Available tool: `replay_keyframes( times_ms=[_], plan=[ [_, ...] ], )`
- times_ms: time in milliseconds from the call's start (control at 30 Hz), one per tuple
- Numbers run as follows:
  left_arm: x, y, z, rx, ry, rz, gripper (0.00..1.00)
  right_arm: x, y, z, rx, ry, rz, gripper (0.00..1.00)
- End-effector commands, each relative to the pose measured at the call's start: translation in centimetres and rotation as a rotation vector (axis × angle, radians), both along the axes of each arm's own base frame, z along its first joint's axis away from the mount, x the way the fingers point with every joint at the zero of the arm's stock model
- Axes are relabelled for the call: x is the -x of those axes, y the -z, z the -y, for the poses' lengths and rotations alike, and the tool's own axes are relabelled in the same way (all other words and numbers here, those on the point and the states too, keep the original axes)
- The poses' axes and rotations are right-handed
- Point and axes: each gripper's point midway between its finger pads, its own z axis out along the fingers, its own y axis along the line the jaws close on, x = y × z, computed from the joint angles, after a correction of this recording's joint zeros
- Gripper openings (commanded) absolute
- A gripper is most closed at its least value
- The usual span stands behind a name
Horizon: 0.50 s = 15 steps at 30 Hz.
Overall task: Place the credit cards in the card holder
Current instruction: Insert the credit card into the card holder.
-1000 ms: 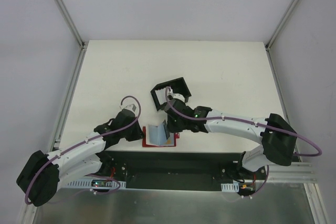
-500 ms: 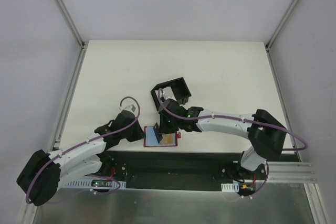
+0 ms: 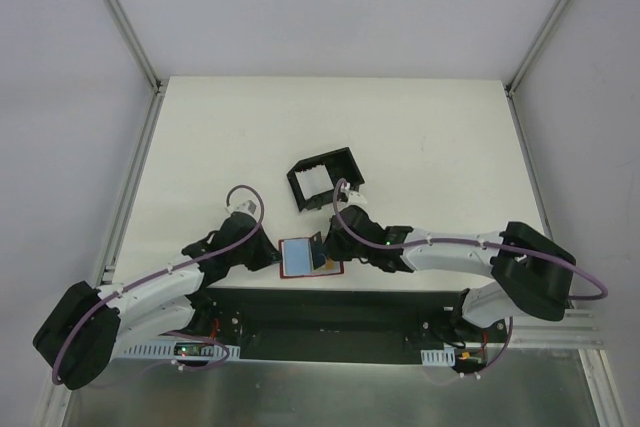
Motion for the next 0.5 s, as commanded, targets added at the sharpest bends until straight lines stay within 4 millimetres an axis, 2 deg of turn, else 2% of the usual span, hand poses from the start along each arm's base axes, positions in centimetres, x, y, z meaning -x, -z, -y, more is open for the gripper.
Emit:
replay_keyframes(
  times_ms=[0, 133, 333, 467],
  plan=[
    [1.4, 2.0, -1.0, -0.043, -0.005, -0.067, 0.0, -1.5, -2.0, -1.0, -0.122, 0.061, 0.073, 0.0],
    [1.2, 1.9, -1.0, -0.047, -0.006, -0.059, 0.0, -1.4, -1.8, -1.3, -0.153, 0.051, 0.069, 0.0],
    [1.0, 2.0, -1.0, -0.059, -0.003, -0.049, 0.0, -0.8, -0.3, -1.2, -0.143, 0.05, 0.008, 0.0],
    [1.0, 2.1, -1.1, -0.063, -0.006, -0.049, 0.0, -0.6, -0.6, -0.7, -0.155, 0.067, 0.004, 0.0]
  ],
)
